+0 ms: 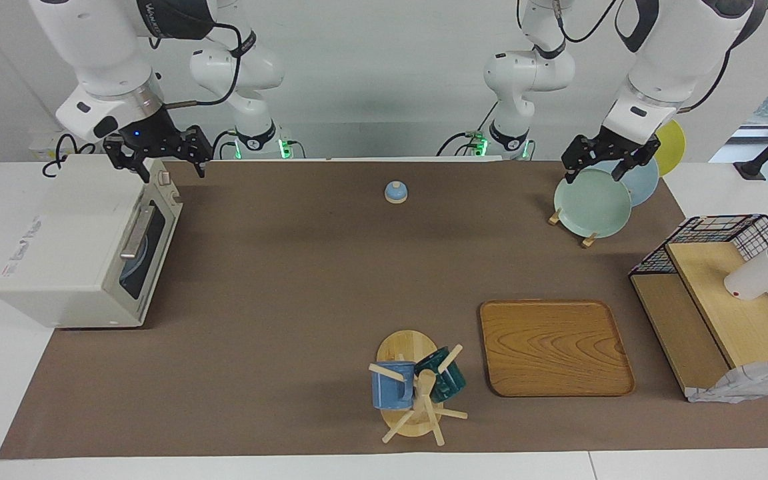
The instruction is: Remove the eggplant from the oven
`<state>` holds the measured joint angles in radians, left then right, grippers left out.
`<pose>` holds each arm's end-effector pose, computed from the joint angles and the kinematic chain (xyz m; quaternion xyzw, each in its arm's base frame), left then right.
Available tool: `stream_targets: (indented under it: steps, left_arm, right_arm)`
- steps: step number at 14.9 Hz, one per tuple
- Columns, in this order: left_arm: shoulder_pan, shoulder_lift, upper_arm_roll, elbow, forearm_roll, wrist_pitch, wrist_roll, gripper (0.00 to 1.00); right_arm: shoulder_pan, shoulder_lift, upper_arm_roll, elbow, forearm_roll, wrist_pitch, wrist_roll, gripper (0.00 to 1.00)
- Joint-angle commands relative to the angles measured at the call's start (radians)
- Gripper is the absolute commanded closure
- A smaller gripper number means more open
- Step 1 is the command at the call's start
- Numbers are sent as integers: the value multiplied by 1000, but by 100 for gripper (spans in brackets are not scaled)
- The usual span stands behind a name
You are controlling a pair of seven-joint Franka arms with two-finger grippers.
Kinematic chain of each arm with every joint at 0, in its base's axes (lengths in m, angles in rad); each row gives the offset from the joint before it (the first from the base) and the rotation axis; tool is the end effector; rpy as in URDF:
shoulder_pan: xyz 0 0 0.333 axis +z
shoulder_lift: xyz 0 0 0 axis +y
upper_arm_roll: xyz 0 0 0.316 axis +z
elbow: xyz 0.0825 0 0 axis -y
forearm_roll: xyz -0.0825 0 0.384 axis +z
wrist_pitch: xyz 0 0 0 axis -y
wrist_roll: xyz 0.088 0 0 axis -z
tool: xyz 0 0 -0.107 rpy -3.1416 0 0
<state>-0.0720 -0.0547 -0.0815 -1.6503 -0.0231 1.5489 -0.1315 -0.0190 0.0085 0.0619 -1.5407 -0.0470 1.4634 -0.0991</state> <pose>0.5271 -0.0853 0.6149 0.9996 -0.0109 -0.0245 0.0059 0.5455 0.0178 0.6250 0.9964 0.0694 -0.0435 0.0220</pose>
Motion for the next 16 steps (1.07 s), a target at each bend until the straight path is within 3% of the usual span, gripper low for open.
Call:
stream_targets:
  steps: [1,2,3,6,9,11,13,16]
  left_arm:
    - [12,-5,-8,0,0,-16,9,0]
    - [12,-7,-8,0,0,-16,9,0]
    - [12,-5,-8,0,0,-16,9,0]
    - [12,-5,-8,0,0,-16,9,0]
    - [12,-5,-8,0,0,-16,9,0]
    - [14,-7,-8,0,0,-16,9,0]
    - [12,-5,-8,0,0,-16,9,0]
    - [12,-5,-8,0,-1,-16,9,0]
  right_arm:
    - [-19,-4,10,-12,15,12,-25,47]
    - [-19,-12,9,-31,15,23,-49,77]
    - [-22,-15,4,-50,15,44,-85,100]
    - [-36,-41,1,-110,-8,132,-148,100]
    - [-62,-56,1,-159,-68,158,-90,100]
    - [-97,-85,-1,-252,-68,224,-16,100]
    - [-125,-129,-2,-390,-71,369,-10,100]
    - [-159,-101,-5,-427,-90,425,-4,100]
